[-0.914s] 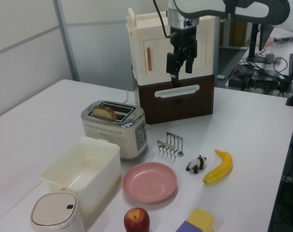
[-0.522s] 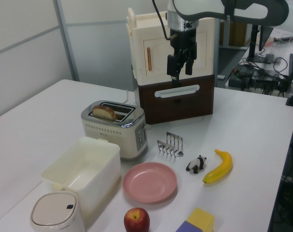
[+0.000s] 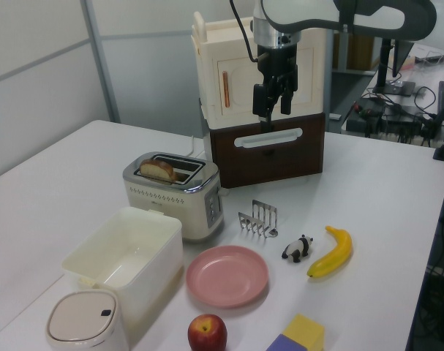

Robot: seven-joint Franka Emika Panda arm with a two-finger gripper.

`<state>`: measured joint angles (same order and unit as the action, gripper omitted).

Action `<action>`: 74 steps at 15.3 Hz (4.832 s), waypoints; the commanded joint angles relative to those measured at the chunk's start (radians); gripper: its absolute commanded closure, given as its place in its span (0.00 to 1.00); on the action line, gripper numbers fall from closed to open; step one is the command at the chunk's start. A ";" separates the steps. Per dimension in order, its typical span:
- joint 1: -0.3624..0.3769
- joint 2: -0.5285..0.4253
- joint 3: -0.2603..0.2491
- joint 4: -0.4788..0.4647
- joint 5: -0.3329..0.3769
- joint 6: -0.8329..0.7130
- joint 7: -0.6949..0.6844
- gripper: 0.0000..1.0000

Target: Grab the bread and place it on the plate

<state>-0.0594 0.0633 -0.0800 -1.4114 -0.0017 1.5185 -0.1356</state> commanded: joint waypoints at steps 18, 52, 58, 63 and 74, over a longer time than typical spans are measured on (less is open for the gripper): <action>0.047 0.295 0.003 -0.018 -0.109 0.773 -0.015 0.00; 0.006 0.449 0.118 -0.009 -0.294 1.048 0.060 0.00; 0.006 0.452 0.118 -0.011 -0.290 1.095 0.071 0.55; 0.006 0.452 0.118 -0.015 -0.288 1.095 0.071 1.00; 0.003 0.408 0.120 -0.011 -0.274 1.094 0.076 1.00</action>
<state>-0.0473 0.5158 0.0276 -1.4114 -0.2704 2.5957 -0.0866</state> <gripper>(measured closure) 0.907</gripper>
